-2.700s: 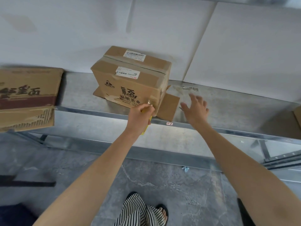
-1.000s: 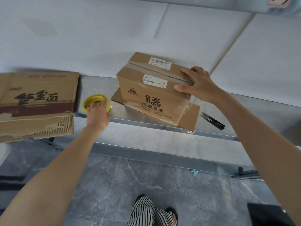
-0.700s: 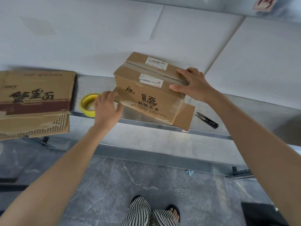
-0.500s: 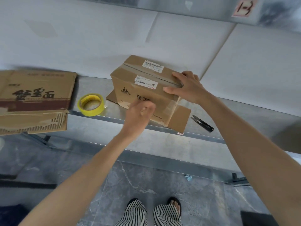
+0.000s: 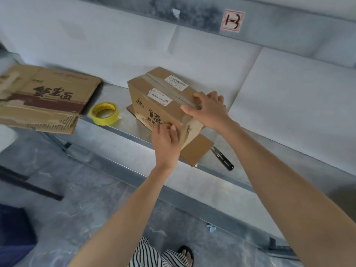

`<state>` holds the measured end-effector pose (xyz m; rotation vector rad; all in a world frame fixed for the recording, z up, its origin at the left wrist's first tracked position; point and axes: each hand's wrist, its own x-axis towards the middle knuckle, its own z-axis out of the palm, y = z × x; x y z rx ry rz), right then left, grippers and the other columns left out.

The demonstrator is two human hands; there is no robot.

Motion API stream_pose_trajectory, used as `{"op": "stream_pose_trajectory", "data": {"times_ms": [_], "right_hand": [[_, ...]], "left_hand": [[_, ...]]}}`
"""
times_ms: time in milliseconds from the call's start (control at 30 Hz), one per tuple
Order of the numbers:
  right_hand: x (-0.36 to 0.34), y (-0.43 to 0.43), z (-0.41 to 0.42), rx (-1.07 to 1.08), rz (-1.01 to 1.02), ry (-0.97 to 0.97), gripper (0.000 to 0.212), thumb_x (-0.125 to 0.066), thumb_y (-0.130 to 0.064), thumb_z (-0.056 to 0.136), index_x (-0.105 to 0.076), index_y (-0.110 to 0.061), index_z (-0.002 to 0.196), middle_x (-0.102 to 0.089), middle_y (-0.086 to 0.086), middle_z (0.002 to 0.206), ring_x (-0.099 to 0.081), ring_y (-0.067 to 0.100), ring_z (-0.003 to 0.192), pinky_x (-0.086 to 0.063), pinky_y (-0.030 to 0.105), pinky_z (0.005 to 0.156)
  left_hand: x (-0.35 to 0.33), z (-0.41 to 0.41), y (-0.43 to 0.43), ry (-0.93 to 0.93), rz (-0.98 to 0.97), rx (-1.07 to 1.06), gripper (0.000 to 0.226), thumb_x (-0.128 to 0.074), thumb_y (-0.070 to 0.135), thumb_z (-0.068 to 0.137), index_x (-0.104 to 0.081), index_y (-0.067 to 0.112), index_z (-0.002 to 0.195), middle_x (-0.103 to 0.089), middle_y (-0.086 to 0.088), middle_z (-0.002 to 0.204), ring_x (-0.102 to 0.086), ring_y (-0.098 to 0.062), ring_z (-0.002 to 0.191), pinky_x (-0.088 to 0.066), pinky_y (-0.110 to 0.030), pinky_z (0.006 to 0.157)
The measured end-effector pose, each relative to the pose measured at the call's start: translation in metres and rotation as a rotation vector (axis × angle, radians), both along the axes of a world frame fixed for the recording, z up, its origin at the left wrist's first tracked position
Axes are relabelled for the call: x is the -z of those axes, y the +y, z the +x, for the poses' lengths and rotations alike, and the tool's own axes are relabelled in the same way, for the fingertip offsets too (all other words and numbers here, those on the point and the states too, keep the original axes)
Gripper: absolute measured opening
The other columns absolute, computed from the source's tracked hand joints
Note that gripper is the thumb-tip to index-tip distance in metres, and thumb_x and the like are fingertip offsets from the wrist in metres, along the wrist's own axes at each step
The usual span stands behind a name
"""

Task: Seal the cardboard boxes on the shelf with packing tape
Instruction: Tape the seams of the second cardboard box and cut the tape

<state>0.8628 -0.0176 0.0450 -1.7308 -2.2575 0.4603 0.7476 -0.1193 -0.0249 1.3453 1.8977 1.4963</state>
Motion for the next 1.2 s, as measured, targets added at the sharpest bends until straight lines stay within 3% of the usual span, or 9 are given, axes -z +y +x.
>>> {"op": "stream_pose_trajectory", "data": {"times_ms": [133, 267, 367, 433, 600, 700, 800, 1033, 1200], "right_hand": [[-0.001, 0.000, 0.000, -0.028, 0.009, 0.012, 0.065, -0.043, -0.073, 0.080, -0.043, -0.032, 0.131, -0.038, 0.005, 0.123, -0.033, 0.027, 0.115, -0.033, 0.040, 0.095], [0.004, 0.000, 0.013, -0.111, 0.010, 0.110, 0.042, -0.038, -0.050, 0.096, -0.046, -0.029, 0.131, -0.038, 0.005, 0.118, -0.034, 0.029, 0.116, -0.030, 0.033, 0.088], [0.010, -0.001, 0.020, -0.128, 0.035, 0.223, 0.033, -0.037, -0.037, 0.100, -0.052, -0.026, 0.128, -0.037, 0.002, 0.107, -0.038, 0.028, 0.111, -0.028, 0.029, 0.088], [0.012, 0.000, 0.020, -0.117, 0.047, 0.299, 0.031, -0.039, -0.032, 0.101, -0.057, -0.026, 0.125, -0.040, 0.002, 0.104, -0.042, 0.028, 0.106, -0.033, 0.030, 0.091], [0.020, 0.001, 0.022, -0.082, 0.037, 0.479, 0.030, -0.045, -0.026, 0.100, -0.063, -0.024, 0.123, -0.042, 0.000, 0.097, -0.049, 0.028, 0.103, -0.039, 0.033, 0.095], [0.023, 0.002, 0.025, -0.127, 0.049, 0.486, 0.030, -0.047, -0.029, 0.099, -0.063, -0.022, 0.124, -0.047, -0.002, 0.101, -0.049, 0.025, 0.108, -0.038, 0.029, 0.094], [0.029, 0.004, 0.031, -0.194, 0.089, 0.430, 0.035, -0.043, -0.035, 0.100, -0.060, -0.024, 0.128, -0.057, -0.002, 0.124, -0.049, 0.022, 0.118, -0.040, 0.033, 0.098], [0.028, 0.008, 0.047, -0.305, 0.079, 0.236, 0.053, -0.040, -0.058, 0.093, -0.040, -0.036, 0.142, -0.056, -0.005, 0.134, -0.053, 0.017, 0.117, -0.045, 0.039, 0.095], [0.021, 0.012, 0.054, -0.410, 0.131, 0.110, 0.057, -0.039, -0.056, 0.094, -0.032, -0.035, 0.146, -0.051, -0.005, 0.139, -0.049, 0.018, 0.122, -0.043, 0.041, 0.097]], "left_hand": [[-0.003, 0.020, 0.003, -0.125, 0.001, -0.153, 0.019, -0.046, 0.010, 0.094, -0.049, 0.000, 0.110, -0.053, -0.014, 0.113, -0.040, -0.017, 0.097, -0.041, -0.039, 0.088], [-0.024, 0.013, 0.004, -0.337, -0.011, -0.242, 0.060, -0.040, 0.024, 0.076, -0.042, 0.003, 0.132, -0.042, -0.015, 0.126, -0.042, -0.021, 0.109, -0.035, -0.027, 0.096], [-0.040, 0.017, 0.006, -0.413, 0.117, -0.261, 0.046, -0.037, 0.017, 0.091, -0.041, 0.011, 0.136, -0.039, -0.009, 0.137, -0.038, -0.014, 0.120, -0.032, -0.035, 0.108], [-0.047, 0.028, 0.012, -0.394, 0.112, -0.217, 0.048, -0.041, 0.030, 0.093, -0.037, 0.020, 0.141, -0.025, -0.004, 0.151, -0.023, -0.015, 0.138, -0.024, -0.033, 0.112], [-0.030, 0.029, 0.018, -0.046, 0.031, -0.169, 0.048, -0.054, 0.033, 0.094, -0.047, 0.011, 0.136, -0.009, -0.012, 0.158, -0.006, -0.023, 0.146, -0.018, -0.048, 0.115], [-0.022, 0.017, 0.017, 0.393, 0.058, -0.196, 0.044, -0.051, 0.040, 0.094, -0.062, 0.005, 0.118, -0.034, -0.016, 0.150, -0.026, -0.031, 0.142, -0.026, -0.052, 0.111], [-0.020, 0.004, 0.021, 0.760, 0.181, -0.141, 0.049, -0.052, 0.048, 0.092, -0.069, 0.003, 0.101, -0.066, -0.012, 0.118, -0.053, -0.035, 0.122, -0.044, -0.047, 0.098], [-0.025, -0.010, 0.019, 0.916, 0.083, 0.019, 0.058, -0.049, 0.050, 0.089, -0.064, -0.002, 0.111, -0.063, -0.016, 0.121, -0.055, -0.039, 0.118, -0.051, -0.049, 0.092], [-0.030, -0.013, 0.015, 0.877, -0.021, 0.081, 0.059, -0.056, 0.043, 0.086, -0.058, -0.003, 0.122, -0.057, -0.018, 0.131, -0.047, -0.040, 0.127, -0.044, -0.054, 0.099]]}}
